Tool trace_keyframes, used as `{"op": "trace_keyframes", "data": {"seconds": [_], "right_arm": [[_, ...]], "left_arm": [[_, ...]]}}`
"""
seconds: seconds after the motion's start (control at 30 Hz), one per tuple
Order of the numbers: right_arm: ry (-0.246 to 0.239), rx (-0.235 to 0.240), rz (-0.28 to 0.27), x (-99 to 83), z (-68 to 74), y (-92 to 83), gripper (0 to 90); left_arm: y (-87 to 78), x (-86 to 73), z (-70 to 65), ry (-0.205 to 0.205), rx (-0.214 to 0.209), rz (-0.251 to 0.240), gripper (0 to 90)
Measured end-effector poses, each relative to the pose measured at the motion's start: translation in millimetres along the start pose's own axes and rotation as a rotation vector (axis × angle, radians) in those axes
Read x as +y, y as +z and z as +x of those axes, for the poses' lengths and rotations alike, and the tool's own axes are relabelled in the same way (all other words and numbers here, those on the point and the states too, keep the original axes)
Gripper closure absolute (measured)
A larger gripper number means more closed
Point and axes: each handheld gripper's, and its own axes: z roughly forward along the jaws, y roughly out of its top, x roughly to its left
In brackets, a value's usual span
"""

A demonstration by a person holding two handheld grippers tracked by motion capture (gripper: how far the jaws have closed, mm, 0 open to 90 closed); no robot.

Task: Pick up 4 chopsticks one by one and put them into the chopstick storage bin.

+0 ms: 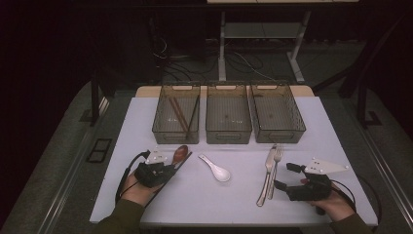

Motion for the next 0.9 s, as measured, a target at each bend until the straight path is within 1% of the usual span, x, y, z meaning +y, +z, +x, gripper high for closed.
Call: {"op": "trace_keyframes", "data": {"seconds": [0.03, 0.17, 0.2, 0.3, 0.5, 0.6, 0.67, 0.7, 0.8, 0.9], "right_arm": [[0.000, 0.000, 0.000, 0.0, 0.0, 0.0, 17.7], [-0.001, 0.001, 0.001, 0.0, 0.1, 0.0, 17.7], [-0.002, 0.002, 0.001, 0.0, 0.1, 0.1, 17.7], [-0.002, 0.003, 0.001, 0.0, 0.1, 0.1, 17.7], [-0.002, 0.004, 0.001, 0.0, 0.4, 0.2, 17.7], [-0.003, 0.005, 0.001, 0.0, 0.5, 0.2, 17.7], [-0.002, 0.005, 0.002, 0.0, 0.4, 0.3, 17.7], [-0.002, 0.005, 0.002, 0.0, 0.4, 0.2, 17.7], [-0.003, 0.005, 0.001, 0.0, 0.5, 0.3, 17.7], [-0.002, 0.005, 0.001, 0.1, 0.6, 0.1, 17.7]], "left_arm": [[0.6, -0.3, 0.6, 0.005, -0.002, 0.005, 81.1], [4.5, -1.4, -0.3, 0.001, -0.007, 0.029, 82.1], [5.1, -1.4, 0.1, 0.010, -0.008, 0.037, 82.1], [5.5, -1.9, -0.4, 0.001, -0.004, 0.033, 82.0], [5.8, -2.4, -0.2, 0.009, 0.012, 0.039, 81.7], [7.3, -3.0, -0.1, 0.008, 0.008, 0.042, 81.7], [8.7, -3.1, 0.4, 0.015, 0.005, 0.054, 81.5], [9.2, -3.3, -0.6, 0.005, 0.007, 0.056, 81.4], [9.2, -3.2, -0.7, 0.002, 0.007, 0.055, 81.4], [9.3, -3.7, -2.3, -0.006, -0.006, 0.052, 80.7]]}}
